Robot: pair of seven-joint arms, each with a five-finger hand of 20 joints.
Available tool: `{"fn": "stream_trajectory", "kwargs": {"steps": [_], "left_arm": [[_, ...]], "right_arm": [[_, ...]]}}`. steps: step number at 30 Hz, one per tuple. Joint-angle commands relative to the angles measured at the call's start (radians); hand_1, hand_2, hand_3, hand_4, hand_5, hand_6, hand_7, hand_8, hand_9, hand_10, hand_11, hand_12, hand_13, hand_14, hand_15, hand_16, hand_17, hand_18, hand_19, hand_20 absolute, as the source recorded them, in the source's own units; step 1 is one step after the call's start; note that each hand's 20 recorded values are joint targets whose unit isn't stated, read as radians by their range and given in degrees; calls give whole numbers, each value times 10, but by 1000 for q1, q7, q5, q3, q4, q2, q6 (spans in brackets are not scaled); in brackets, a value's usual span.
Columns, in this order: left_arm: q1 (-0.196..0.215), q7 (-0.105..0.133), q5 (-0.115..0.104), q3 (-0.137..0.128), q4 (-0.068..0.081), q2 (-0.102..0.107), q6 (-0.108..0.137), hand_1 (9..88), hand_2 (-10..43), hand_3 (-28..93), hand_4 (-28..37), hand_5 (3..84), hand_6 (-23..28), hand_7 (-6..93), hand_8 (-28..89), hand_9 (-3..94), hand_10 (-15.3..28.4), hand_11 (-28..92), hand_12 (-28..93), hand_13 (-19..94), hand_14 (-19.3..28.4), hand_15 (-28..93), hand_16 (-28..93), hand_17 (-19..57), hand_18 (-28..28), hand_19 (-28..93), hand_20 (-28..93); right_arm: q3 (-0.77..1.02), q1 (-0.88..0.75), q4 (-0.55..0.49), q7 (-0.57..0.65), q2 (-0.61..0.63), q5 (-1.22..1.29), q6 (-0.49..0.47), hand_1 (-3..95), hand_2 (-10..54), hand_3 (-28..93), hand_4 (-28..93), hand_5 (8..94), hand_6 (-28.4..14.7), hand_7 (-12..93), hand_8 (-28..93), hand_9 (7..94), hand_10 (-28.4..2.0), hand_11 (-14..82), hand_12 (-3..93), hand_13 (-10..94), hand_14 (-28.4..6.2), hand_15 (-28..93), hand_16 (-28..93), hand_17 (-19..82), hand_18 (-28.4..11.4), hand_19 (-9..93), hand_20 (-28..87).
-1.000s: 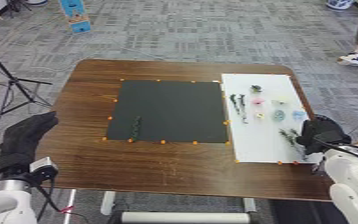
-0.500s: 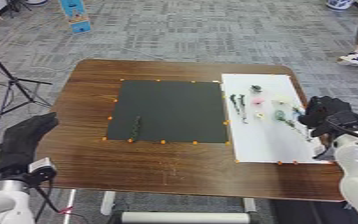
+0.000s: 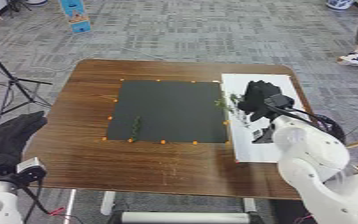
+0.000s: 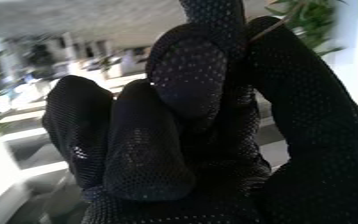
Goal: Arrange flowers
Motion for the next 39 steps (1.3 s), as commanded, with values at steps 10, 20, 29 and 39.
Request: {"fn": "stream_trajectory", "kwargs": {"steps": [10,20,29,39], "left_arm": [[1,-28,7,9,-15,18,-9,266,40,720,-244,548,23,191,-69,516,133,225,161,396,140,121,9,95,69,23,181],[-18,-38,9,38,-9,20,-19,267,41,718,-243,549,25,189,-69,516,133,225,160,396,140,121,9,95,69,23,181],[-34,-43,11,58,-2,25,-36,266,40,720,-239,550,27,185,-68,515,132,225,161,395,140,121,10,94,69,23,180],[-71,-44,12,96,14,30,-49,267,39,721,-238,551,28,184,-68,515,133,225,160,394,141,121,10,91,69,22,178]], "right_arm": [[-232,217,210,45,-254,20,-95,410,8,686,2,929,-3,268,7,937,-113,493,280,890,-88,756,442,633,-238,932,741],[-242,244,362,92,-399,3,-69,414,22,675,-6,931,-5,263,-6,937,-114,495,269,897,-84,749,437,642,-234,932,737],[-236,237,404,110,-482,24,-31,416,35,670,-17,933,-10,242,-13,937,-115,485,255,906,-75,731,433,648,-227,932,728],[-263,243,426,111,-515,86,-14,425,54,658,-39,934,-15,215,-24,937,-117,467,245,915,-68,700,434,651,-220,932,713]]}}
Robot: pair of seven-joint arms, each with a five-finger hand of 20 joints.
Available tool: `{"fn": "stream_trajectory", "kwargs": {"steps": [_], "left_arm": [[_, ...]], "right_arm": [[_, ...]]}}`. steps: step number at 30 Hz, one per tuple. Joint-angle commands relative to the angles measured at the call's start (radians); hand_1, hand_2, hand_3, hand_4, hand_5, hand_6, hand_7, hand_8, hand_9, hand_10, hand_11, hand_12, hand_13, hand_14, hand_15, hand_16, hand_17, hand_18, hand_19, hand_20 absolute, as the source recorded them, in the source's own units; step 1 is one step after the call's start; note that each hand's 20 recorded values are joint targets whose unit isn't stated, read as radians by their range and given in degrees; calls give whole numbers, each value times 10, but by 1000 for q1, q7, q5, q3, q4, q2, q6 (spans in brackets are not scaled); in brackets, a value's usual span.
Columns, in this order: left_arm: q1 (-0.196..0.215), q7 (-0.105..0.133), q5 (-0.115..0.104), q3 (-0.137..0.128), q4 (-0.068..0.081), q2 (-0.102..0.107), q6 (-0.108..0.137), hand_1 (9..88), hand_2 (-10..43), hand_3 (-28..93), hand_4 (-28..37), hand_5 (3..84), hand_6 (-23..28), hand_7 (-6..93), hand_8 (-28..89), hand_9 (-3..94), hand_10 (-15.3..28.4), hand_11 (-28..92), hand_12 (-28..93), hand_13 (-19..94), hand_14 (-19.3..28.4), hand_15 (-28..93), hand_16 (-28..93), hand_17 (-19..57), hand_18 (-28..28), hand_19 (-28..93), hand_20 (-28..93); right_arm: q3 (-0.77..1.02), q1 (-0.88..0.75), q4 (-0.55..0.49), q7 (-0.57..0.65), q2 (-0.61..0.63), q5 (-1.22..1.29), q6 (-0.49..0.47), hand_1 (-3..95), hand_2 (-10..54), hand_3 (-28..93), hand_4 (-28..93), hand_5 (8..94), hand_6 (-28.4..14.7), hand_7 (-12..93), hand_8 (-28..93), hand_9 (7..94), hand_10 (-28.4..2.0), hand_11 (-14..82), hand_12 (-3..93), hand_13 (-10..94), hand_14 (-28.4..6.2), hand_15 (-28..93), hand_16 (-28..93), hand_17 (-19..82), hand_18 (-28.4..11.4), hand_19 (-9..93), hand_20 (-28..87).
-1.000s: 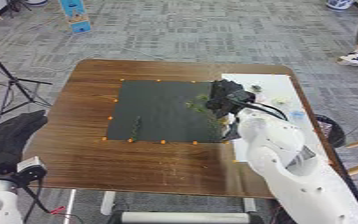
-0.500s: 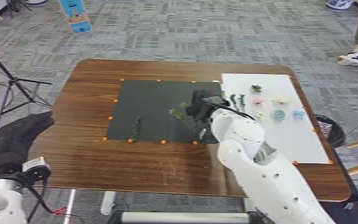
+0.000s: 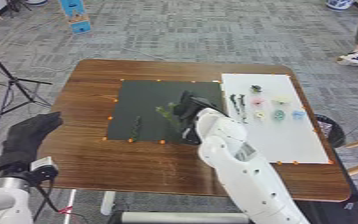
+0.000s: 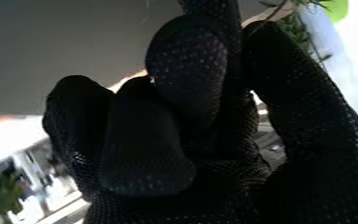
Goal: Arrange flowers
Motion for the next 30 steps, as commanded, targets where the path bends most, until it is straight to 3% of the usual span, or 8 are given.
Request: {"fn": "stream_trajectory", "kwargs": {"steps": [1,8,18,23,30], "left_arm": [[-35,-9,5,34,14,4,-27,267,39,722,-238,551,28,184,-68,515,133,224,160,394,140,121,10,91,69,22,178],[-67,-11,9,61,30,4,-42,267,39,722,-237,551,29,183,-67,514,134,224,160,393,140,120,10,89,69,22,177],[-75,-15,9,67,33,-1,-50,268,39,721,-236,552,30,181,-68,514,134,223,160,393,140,121,10,87,70,21,175],[-78,-13,8,68,34,-2,-50,267,38,722,-234,552,32,180,-68,514,132,223,161,393,140,120,10,86,70,21,174],[-81,-18,10,68,35,-1,-58,268,37,721,-233,552,32,180,-68,513,132,224,161,393,141,120,10,86,70,21,174]], "right_arm": [[-33,4,21,-12,-36,-37,22,426,57,655,-41,933,-15,212,-25,937,-117,465,245,916,-67,697,434,651,-219,932,710],[-4,-3,77,-37,-79,-123,88,430,66,645,-50,927,-12,201,-33,937,-119,463,243,917,-66,687,435,649,-219,932,703],[3,-11,99,-22,-96,-115,77,425,68,643,-49,926,-13,191,-44,937,-117,466,239,922,-62,682,430,653,-215,932,693],[-5,-15,96,-20,-96,-77,88,380,60,646,-24,922,-8,175,-57,937,-117,466,237,926,-59,672,431,654,-214,932,686],[-9,-18,83,-8,-90,-40,94,288,97,633,-20,910,-13,170,-65,937,-121,462,233,929,-62,661,432,654,-214,932,681]]}}
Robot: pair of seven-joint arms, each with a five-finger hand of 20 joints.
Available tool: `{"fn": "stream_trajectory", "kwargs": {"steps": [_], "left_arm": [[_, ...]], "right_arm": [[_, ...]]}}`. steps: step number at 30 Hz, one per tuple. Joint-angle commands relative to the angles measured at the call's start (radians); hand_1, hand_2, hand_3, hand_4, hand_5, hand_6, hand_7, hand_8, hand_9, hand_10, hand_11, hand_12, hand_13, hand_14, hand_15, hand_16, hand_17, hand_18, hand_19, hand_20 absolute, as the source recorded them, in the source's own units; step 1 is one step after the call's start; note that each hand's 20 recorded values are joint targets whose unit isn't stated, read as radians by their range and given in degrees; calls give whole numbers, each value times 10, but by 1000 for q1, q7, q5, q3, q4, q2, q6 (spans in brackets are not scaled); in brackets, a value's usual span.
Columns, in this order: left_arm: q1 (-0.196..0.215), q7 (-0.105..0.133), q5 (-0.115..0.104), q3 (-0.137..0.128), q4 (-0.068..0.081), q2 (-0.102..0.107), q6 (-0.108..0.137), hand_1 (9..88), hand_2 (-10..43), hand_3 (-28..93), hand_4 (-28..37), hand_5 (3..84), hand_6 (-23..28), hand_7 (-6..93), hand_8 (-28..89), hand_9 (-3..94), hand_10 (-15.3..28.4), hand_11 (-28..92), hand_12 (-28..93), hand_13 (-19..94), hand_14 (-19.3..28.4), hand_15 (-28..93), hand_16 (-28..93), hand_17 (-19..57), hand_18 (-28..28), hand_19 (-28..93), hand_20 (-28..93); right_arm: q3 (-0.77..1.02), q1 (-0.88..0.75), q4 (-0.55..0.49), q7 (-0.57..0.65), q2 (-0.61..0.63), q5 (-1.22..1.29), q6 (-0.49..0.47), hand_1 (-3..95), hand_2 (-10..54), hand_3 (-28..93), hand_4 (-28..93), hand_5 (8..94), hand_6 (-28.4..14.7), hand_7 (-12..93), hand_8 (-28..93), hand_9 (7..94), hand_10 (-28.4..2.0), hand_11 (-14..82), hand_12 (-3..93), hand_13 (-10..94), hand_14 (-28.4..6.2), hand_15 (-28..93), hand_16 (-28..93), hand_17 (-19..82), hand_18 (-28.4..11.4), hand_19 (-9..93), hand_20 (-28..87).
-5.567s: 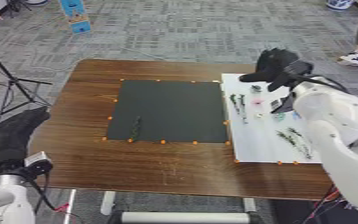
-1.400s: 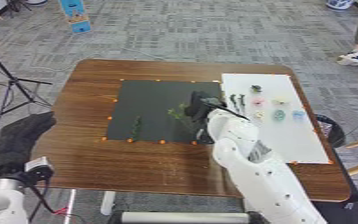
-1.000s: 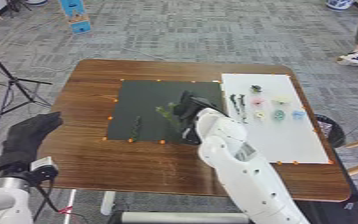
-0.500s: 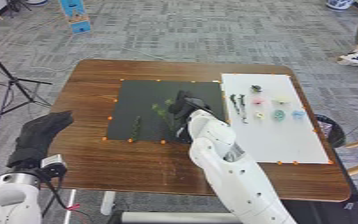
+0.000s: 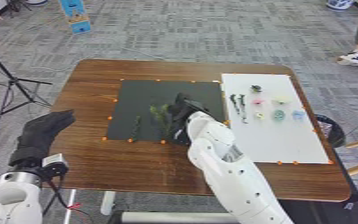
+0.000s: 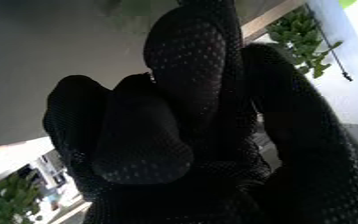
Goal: Arrange flowers
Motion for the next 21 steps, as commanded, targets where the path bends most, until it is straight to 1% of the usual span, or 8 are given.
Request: {"fn": "stream_trajectory", "kwargs": {"steps": [1,2,6,9,12,15,18,21], "left_arm": [[-3,-8,2,-1,0,-5,-16,268,37,722,-234,552,32,180,-68,513,133,223,161,393,141,120,10,85,70,21,174],[1,-9,4,-3,-1,-6,-18,268,37,722,-233,552,32,180,-68,512,133,223,161,392,141,120,10,85,71,21,174],[6,-7,3,-5,-4,-8,-15,268,37,721,-232,552,32,180,-68,512,133,223,161,393,142,120,10,85,71,21,174],[18,-5,4,-13,-8,-12,-15,268,37,721,-232,551,32,181,-68,512,133,223,161,393,142,120,11,84,71,21,173],[27,-7,2,-21,-12,-11,-12,269,37,720,-231,551,31,181,-68,512,133,222,160,392,142,120,10,84,71,21,173],[30,-9,2,-21,-15,-11,-9,269,37,720,-231,551,31,181,-68,513,133,224,161,393,141,120,11,84,71,21,173],[26,-17,7,-18,-13,-8,-20,269,37,720,-230,551,32,181,-68,513,133,224,161,393,142,120,10,84,71,21,173],[15,-21,8,-13,-9,-5,-30,269,37,720,-230,551,32,181,-68,514,134,224,161,394,142,120,11,84,71,21,173]], "right_arm": [[-13,-7,-16,16,-4,38,12,280,98,632,-20,907,-15,169,-65,937,-121,461,233,930,-62,661,432,654,-215,932,681],[-14,-9,-17,14,-3,31,12,273,98,630,-21,906,-16,168,-65,937,-121,461,233,930,-62,660,432,655,-215,932,681],[-9,-10,-26,-1,2,23,2,264,99,629,-23,905,-16,167,-64,937,-121,459,233,929,-63,658,432,654,-217,932,680],[6,-1,-46,-12,17,33,2,255,96,628,-22,902,-19,166,-64,937,-121,459,233,929,-63,658,432,652,-218,932,680],[13,21,-80,-6,48,86,34,239,89,629,-26,901,-20,167,-63,937,-122,457,234,928,-65,657,431,651,-219,932,678],[33,37,-121,-1,68,130,50,227,86,626,-29,901,-21,168,-62,937,-122,456,234,928,-65,657,430,651,-219,932,677],[58,47,-164,2,91,186,58,221,86,623,-31,902,-22,169,-60,937,-123,456,234,927,-66,658,430,652,-220,932,677],[84,38,-221,-32,154,208,53,220,84,616,-36,902,-23,170,-58,937,-123,454,235,927,-66,657,430,650,-220,932,678]]}}
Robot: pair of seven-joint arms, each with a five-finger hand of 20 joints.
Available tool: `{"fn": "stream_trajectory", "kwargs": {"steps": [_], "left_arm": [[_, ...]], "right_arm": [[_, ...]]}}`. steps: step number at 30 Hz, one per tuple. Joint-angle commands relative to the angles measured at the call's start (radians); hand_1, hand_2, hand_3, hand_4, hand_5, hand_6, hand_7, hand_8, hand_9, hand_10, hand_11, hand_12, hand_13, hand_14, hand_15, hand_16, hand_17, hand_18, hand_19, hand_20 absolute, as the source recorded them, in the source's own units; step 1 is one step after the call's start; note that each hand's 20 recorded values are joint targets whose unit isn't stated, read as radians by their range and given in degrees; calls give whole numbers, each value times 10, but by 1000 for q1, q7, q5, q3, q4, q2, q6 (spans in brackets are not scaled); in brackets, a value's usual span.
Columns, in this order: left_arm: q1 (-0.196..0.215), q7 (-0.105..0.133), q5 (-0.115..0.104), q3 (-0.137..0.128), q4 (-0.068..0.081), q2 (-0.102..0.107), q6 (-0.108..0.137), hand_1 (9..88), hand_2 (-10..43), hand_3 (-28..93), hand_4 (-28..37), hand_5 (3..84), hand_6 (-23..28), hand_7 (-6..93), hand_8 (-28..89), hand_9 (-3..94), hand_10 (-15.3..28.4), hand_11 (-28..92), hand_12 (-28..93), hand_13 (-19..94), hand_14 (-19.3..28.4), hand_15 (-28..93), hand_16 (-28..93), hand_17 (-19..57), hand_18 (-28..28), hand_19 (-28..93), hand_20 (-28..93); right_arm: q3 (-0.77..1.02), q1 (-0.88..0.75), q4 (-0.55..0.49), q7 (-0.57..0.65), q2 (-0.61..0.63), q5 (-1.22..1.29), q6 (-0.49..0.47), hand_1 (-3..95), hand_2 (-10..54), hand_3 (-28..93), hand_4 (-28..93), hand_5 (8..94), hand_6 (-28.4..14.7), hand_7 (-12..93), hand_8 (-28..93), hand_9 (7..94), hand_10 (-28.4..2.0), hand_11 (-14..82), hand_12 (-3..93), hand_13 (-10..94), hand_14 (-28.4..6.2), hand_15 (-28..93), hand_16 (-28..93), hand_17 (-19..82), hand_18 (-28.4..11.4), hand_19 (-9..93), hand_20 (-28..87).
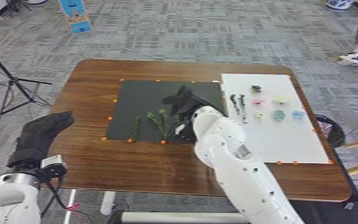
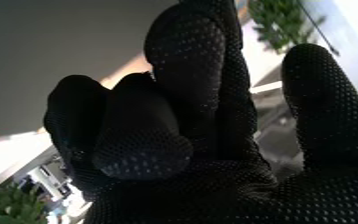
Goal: Arrange flowers
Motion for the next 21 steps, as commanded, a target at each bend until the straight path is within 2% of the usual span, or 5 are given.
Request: {"fn": "stream_trajectory", "kwargs": {"steps": [1,6,13,19,21], "left_arm": [[1,-17,12,-3,-7,-3,-26,269,37,719,-231,551,32,181,-68,513,133,224,161,394,142,120,11,84,71,21,173],[6,-17,9,-9,-7,-3,-21,270,37,718,-230,550,32,181,-68,513,133,224,161,394,142,120,10,84,71,21,174],[0,-19,10,-3,-7,-8,-25,270,36,719,-231,551,31,182,-68,514,133,224,162,396,144,121,11,85,74,22,174],[16,-23,13,-16,-13,-13,-29,269,36,719,-231,551,32,181,-69,515,134,225,161,397,144,122,11,86,74,22,175],[11,-27,12,-14,-11,-12,-33,269,37,718,-231,551,32,181,-69,515,134,225,162,398,145,123,11,86,75,22,175]], "right_arm": [[65,33,-130,-48,129,51,27,220,83,614,-37,900,-23,170,-58,937,-123,450,235,925,-67,656,430,647,-220,932,678],[89,7,-166,-85,264,27,-13,237,40,594,-47,835,-29,167,-48,924,-129,353,294,864,-84,654,441,576,-231,932,653],[108,-66,-168,-98,380,-58,-30,256,-31,598,-57,783,-40,181,-34,867,-132,344,304,813,-102,649,439,529,-236,932,617],[114,-91,-152,-102,433,-134,-37,255,-79,582,-67,776,-41,183,-27,861,-133,348,302,809,-102,653,431,532,-230,932,616],[121,-97,-147,-100,439,-152,-32,253,-89,587,-69,776,-40,183,-27,861,-134,349,300,809,-101,655,428,536,-230,932,619]]}}
